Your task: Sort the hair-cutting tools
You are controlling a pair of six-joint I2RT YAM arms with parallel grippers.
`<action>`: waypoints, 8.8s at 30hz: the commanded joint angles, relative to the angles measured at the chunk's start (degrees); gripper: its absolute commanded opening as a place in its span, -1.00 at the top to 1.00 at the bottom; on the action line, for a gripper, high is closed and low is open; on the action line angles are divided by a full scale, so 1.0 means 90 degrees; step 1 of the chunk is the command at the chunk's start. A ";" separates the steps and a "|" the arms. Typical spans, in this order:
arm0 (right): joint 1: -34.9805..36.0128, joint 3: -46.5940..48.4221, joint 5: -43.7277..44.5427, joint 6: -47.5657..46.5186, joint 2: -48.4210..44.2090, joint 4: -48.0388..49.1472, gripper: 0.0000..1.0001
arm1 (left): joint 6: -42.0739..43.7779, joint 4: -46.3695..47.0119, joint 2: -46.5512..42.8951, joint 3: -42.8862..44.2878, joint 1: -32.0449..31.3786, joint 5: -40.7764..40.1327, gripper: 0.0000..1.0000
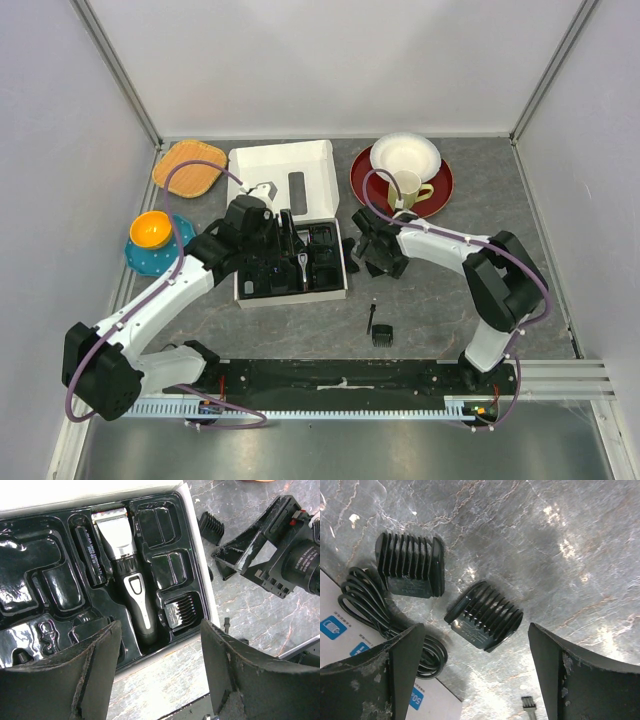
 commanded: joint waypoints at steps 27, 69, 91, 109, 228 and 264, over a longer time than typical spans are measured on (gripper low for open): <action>-0.0299 0.0602 0.0191 0.1245 0.0721 -0.1116 -0.62 | 0.0166 0.0252 0.0008 -0.0095 0.0043 0.0163 -0.43; -0.0299 0.0065 -0.0767 0.1460 -0.0146 -0.0501 0.68 | -0.0615 0.2476 0.0272 -0.0983 -0.0171 0.2536 -0.42; -0.0309 -0.0247 -0.0932 0.1469 -0.2901 -0.0130 0.76 | -0.1240 0.4421 0.0379 -0.1228 -0.1265 0.1599 -0.39; -0.0289 -0.0121 -0.1694 0.1606 -0.3185 0.0329 0.74 | -0.1670 0.6258 0.1405 -0.1110 -0.1949 -0.0158 -0.22; -0.0670 -0.3011 -0.1890 -0.1997 -0.3165 0.1619 -0.87 | -0.0566 0.1405 0.3680 0.1097 0.0366 0.2488 0.26; -0.0670 -0.1987 -0.0914 -0.1813 -0.3087 0.1384 -0.96 | -0.0049 0.0663 0.2314 0.1507 -0.0005 0.0877 -0.13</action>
